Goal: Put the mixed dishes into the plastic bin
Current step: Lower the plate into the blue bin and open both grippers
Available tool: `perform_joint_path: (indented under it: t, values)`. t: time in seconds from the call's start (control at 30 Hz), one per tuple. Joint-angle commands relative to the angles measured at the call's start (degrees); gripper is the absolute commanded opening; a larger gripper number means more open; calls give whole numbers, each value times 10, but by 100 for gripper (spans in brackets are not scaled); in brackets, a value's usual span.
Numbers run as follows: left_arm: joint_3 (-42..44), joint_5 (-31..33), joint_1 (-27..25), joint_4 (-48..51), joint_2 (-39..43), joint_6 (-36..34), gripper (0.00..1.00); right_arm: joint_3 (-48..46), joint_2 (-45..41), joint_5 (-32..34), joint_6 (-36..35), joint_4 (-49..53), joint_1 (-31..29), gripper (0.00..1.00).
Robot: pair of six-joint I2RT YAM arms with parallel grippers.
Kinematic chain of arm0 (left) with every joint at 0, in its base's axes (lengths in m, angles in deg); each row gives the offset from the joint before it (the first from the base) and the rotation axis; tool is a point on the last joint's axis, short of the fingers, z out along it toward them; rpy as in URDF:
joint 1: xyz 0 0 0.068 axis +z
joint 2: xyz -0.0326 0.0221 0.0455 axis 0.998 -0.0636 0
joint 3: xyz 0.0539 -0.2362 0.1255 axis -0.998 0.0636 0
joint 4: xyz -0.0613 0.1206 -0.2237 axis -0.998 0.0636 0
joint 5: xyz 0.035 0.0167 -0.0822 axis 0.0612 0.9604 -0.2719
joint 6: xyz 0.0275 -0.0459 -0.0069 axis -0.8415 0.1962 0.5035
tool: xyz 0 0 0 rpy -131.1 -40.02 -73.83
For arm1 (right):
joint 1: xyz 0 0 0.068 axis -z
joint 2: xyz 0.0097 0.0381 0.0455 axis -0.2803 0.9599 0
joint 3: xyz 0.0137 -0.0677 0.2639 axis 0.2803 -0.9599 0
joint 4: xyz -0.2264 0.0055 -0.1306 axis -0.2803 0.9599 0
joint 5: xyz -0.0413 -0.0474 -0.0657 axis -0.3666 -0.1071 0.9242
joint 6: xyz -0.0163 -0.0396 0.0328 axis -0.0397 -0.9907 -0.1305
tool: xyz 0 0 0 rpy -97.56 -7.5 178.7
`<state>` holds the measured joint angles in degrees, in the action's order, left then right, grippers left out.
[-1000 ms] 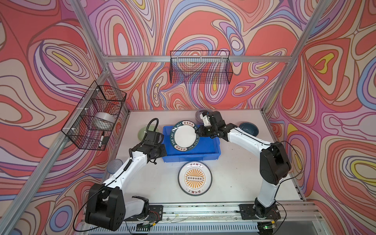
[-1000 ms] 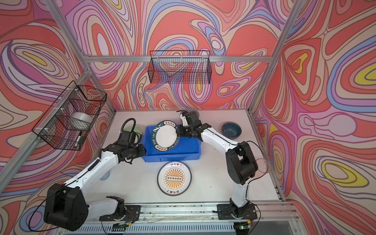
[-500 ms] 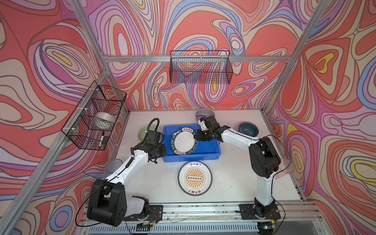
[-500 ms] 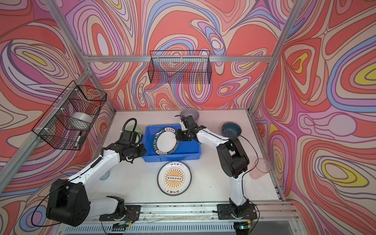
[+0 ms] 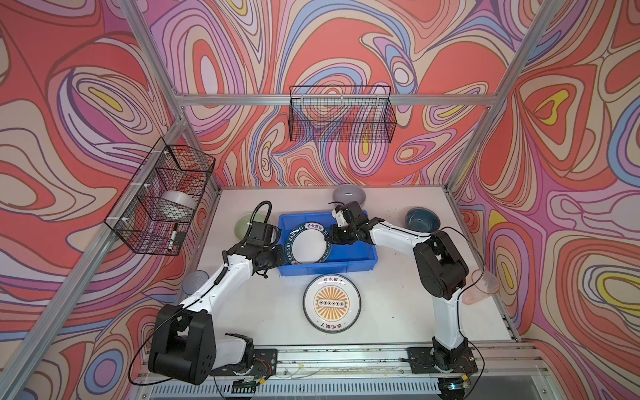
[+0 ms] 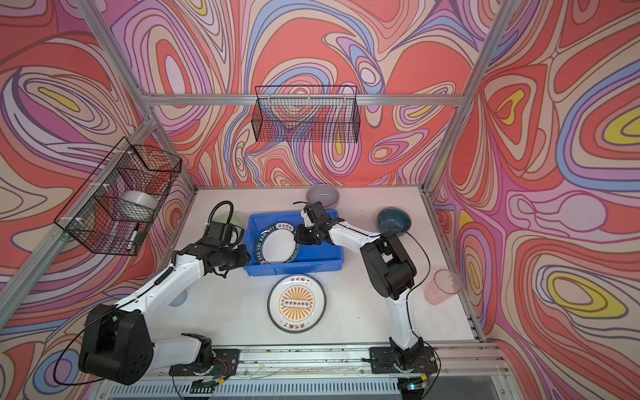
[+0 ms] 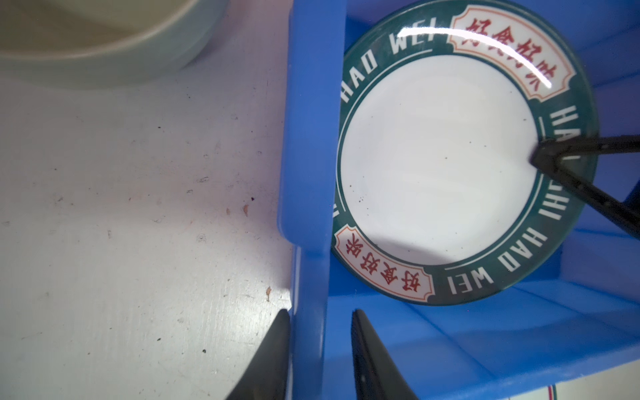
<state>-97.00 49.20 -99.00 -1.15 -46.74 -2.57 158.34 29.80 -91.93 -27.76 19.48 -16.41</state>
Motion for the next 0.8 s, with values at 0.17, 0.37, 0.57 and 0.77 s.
perform_joint_path:
  t: [0.17, 0.37, 0.57, 0.77]
  values:
    - [5, -30, 4, -12, 1, -3, 35, 16, 24, 8, 4, -7, -1, 24]
    - [7, -44, 4, -16, 1, -3, 38, 14, 21, 18, -9, 1, -1, 34]
    - [7, -65, 4, -17, 3, -2, 40, 14, 14, 28, -20, 11, -1, 41]
    - [8, -68, 4, -9, 14, 0, 45, 19, 7, 57, -38, 38, -1, 46]
